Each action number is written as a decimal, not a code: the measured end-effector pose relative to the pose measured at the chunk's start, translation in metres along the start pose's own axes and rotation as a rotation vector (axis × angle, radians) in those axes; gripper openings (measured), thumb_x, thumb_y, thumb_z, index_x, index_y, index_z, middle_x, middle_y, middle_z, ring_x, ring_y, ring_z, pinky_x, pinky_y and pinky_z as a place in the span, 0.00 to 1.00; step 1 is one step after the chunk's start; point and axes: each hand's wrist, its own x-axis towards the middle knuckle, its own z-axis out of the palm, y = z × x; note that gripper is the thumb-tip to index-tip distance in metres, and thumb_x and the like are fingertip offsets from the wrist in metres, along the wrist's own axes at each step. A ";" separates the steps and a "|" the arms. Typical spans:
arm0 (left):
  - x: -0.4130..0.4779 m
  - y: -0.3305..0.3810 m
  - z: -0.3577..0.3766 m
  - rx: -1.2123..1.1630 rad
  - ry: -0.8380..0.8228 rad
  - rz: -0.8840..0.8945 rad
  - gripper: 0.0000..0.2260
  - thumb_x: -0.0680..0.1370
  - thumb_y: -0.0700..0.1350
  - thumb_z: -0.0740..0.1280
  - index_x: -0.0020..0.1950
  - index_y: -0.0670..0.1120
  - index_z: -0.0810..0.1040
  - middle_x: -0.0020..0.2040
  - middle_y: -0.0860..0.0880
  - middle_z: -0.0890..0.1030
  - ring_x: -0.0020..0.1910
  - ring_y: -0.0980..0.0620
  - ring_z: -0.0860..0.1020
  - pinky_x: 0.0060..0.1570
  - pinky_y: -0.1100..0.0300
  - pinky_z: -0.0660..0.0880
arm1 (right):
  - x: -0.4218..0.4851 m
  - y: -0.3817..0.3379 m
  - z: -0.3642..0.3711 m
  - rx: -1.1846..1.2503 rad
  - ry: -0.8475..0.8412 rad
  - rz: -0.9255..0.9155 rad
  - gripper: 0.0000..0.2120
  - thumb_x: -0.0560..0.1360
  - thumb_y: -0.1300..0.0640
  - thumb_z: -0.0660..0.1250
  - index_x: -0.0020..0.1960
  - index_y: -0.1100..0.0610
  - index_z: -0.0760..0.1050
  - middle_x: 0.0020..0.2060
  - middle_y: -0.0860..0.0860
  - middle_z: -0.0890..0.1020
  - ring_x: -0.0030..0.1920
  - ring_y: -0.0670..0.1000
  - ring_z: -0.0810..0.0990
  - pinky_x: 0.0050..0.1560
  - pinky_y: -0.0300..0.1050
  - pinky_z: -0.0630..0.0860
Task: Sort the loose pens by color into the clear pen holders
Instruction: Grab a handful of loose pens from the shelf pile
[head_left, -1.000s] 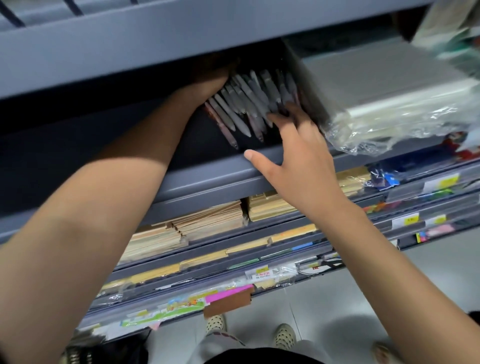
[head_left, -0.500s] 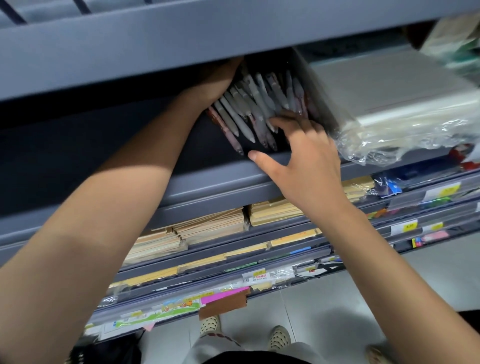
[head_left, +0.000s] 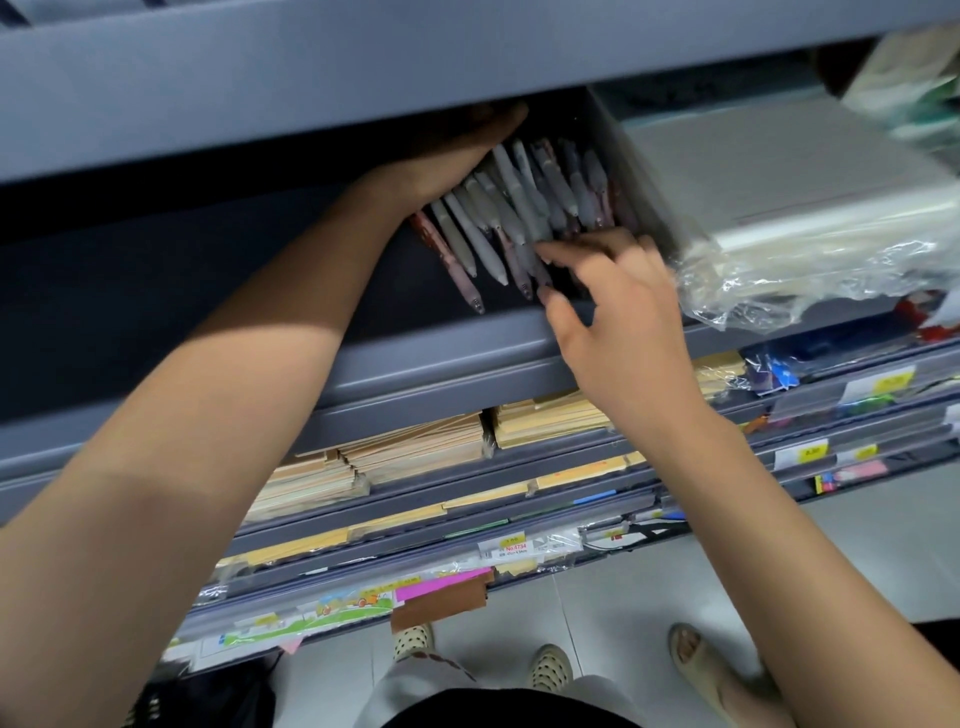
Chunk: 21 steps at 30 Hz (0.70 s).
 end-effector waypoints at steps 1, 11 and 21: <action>-0.004 0.003 -0.001 0.022 0.036 0.060 0.22 0.78 0.70 0.58 0.63 0.59 0.77 0.60 0.63 0.77 0.58 0.65 0.74 0.48 0.78 0.67 | 0.001 -0.001 0.000 -0.009 -0.008 0.005 0.17 0.77 0.60 0.66 0.65 0.54 0.76 0.54 0.58 0.78 0.61 0.63 0.70 0.66 0.60 0.66; 0.010 -0.010 -0.002 0.070 0.110 0.131 0.19 0.79 0.64 0.63 0.59 0.53 0.80 0.54 0.55 0.79 0.49 0.62 0.76 0.46 0.70 0.70 | 0.002 -0.008 -0.006 0.007 -0.131 0.044 0.20 0.77 0.49 0.67 0.67 0.50 0.73 0.51 0.54 0.78 0.58 0.58 0.69 0.65 0.58 0.67; 0.007 -0.010 -0.006 0.044 0.129 0.139 0.08 0.76 0.65 0.66 0.46 0.62 0.77 0.48 0.61 0.79 0.49 0.66 0.76 0.48 0.71 0.71 | 0.029 -0.019 0.008 -0.241 -0.050 0.014 0.39 0.66 0.32 0.71 0.71 0.48 0.68 0.66 0.58 0.72 0.65 0.61 0.72 0.65 0.58 0.66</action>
